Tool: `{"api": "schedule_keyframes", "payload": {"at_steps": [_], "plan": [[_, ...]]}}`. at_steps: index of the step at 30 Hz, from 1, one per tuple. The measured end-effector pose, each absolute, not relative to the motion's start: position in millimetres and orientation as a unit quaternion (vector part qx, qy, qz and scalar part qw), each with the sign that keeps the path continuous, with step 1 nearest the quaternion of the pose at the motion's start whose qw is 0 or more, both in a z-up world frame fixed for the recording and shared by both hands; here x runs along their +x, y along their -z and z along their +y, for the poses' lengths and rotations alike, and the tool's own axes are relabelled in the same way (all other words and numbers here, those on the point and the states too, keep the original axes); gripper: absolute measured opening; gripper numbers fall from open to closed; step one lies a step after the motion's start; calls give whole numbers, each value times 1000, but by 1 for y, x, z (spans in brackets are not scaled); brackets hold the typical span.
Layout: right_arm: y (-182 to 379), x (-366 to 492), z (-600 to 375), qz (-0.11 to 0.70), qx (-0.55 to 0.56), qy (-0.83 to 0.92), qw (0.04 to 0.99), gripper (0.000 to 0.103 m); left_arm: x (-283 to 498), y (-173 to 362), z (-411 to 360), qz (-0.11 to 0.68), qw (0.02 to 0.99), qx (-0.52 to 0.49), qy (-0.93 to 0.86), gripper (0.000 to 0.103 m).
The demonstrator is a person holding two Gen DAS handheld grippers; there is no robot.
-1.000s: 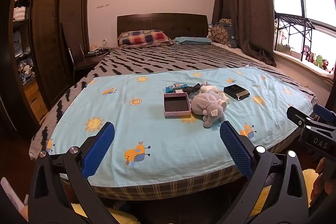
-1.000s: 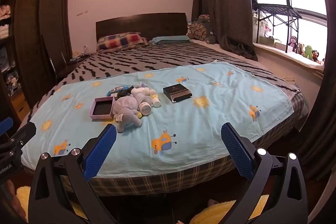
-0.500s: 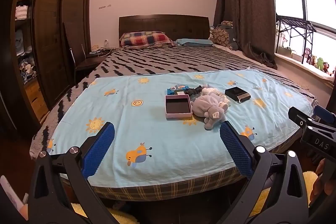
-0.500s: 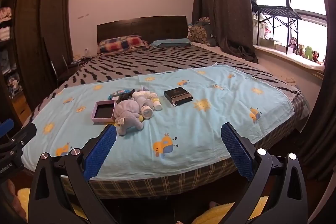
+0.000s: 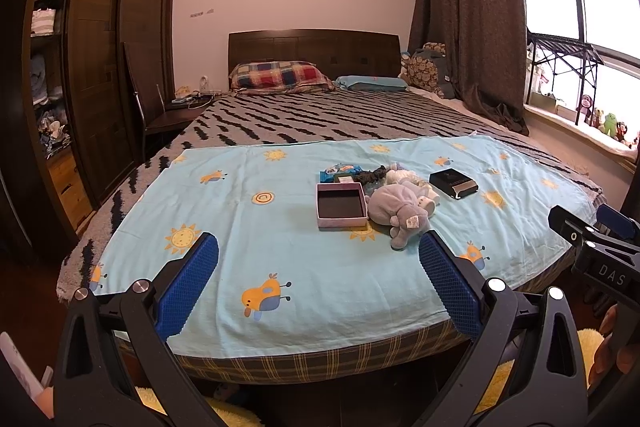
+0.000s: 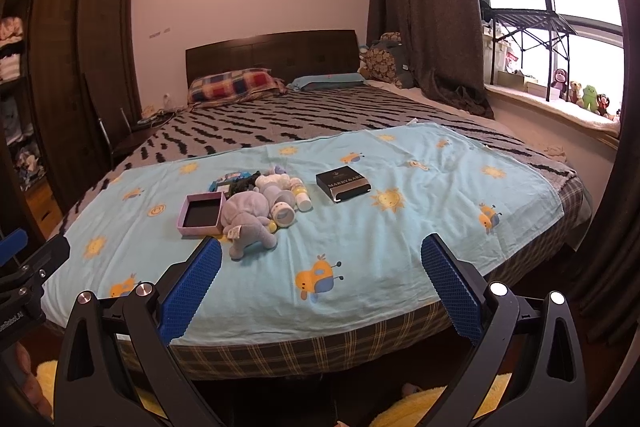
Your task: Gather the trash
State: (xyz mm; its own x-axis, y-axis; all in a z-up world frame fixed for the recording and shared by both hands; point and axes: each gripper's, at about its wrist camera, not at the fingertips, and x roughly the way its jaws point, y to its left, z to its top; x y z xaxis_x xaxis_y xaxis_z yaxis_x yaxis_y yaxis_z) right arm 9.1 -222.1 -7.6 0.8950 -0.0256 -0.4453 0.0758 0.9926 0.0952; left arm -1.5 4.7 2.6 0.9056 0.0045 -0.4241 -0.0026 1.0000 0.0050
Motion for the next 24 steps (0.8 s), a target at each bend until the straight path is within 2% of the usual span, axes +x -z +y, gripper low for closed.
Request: {"api": "schedule_keyframes", "payload": {"at_steps": [24], "plan": [[8, 10, -222, 227, 58, 28, 972, 100, -4, -7, 6, 214, 977, -1, -2, 95]]}}
